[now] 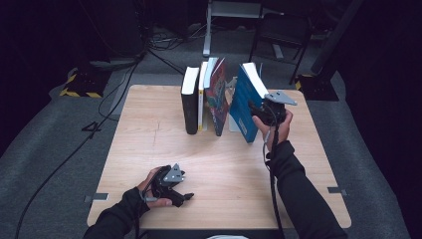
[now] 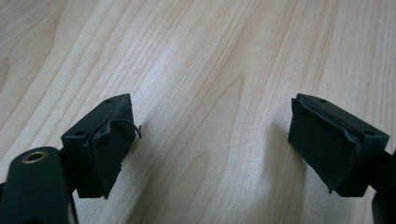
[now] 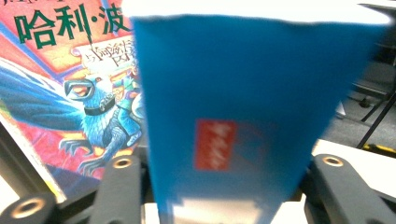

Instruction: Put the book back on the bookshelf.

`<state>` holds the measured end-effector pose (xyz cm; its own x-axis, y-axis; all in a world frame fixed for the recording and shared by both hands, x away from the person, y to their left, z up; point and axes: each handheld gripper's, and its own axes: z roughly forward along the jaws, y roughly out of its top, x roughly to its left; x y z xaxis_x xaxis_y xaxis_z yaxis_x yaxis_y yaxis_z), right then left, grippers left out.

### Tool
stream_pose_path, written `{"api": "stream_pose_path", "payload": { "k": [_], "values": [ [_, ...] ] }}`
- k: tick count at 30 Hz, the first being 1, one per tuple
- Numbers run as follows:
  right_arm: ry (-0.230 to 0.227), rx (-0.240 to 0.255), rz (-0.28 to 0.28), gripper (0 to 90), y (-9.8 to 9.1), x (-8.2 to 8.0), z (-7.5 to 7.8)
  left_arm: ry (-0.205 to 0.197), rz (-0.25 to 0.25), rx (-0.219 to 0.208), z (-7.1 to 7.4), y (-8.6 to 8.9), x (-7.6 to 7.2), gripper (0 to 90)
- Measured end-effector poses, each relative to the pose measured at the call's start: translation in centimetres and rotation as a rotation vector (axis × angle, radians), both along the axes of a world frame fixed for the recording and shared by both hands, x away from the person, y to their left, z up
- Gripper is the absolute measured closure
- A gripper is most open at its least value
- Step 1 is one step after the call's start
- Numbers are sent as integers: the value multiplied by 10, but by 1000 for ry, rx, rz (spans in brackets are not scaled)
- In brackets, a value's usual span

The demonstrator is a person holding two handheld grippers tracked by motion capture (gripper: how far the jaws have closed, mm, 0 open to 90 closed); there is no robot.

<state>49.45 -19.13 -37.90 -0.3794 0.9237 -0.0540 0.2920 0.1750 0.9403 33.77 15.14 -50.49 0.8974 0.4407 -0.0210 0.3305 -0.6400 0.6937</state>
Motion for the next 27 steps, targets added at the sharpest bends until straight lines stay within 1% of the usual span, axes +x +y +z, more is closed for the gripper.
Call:
{"api": "stream_pose_path", "payload": {
  "k": [1,2,4,7,8,10,12,13,14,16,18,19,20,21,22,23,24,26,27],
  "values": [
    [15,2,10,434,-4,-3,-2,0,0,0,0,0,0,150],
    [13,6,17,427,-6,-5,-3,0,0,0,0,0,0,150],
    [24,3,42,414,-11,-9,-6,0,0,0,0,0,0,150],
    [24,-1,67,410,-17,-15,-9,0,0,0,0,0,0,150],
    [28,-10,75,410,-19,-18,-11,0,0,0,0,0,0,150],
    [30,-15,78,408,-20,-20,-12,0,0,0,0,0,0,150],
    [38,-20,96,409,-24,-23,-15,0,0,0,0,0,0,150],
    [45,-21,100,417,-25,-25,-16,0,0,0,0,0,0,149],
    [46,-30,118,452,-27,-29,-20,0,0,0,0,0,0,150],
    [48,-38,124,464,-28,-31,-22,0,0,0,0,0,0,150],
    [58,-61,138,487,-29,-34,-29,0,0,0,0,0,0,150],
    [70,-79,147,490,-30,-34,-35,0,0,0,0,0,0,150],
    [79,-81,153,526,-31,-34,-39,0,0,0,0,0,0,150],
    [89,-82,174,572,-32,-34,-44,0,0,0,0,0,0,149],
    [94,-92,188,586,-31,-33,-50,0,0,0,0,0,0,149],
    [90,-106,187,584,-30,-33,-53,0,1,1,0,0,0,150],
    [88,-107,191,584,-29,-33,-55,-1,0,1,0,0,0,149],
    [94,-85,197,587,-30,-31,-57,0,0,2,0,0,0,149],
    [90,-83,198,590,-30,-30,-57,0,0,2,0,0,0,149]
  ]
}}
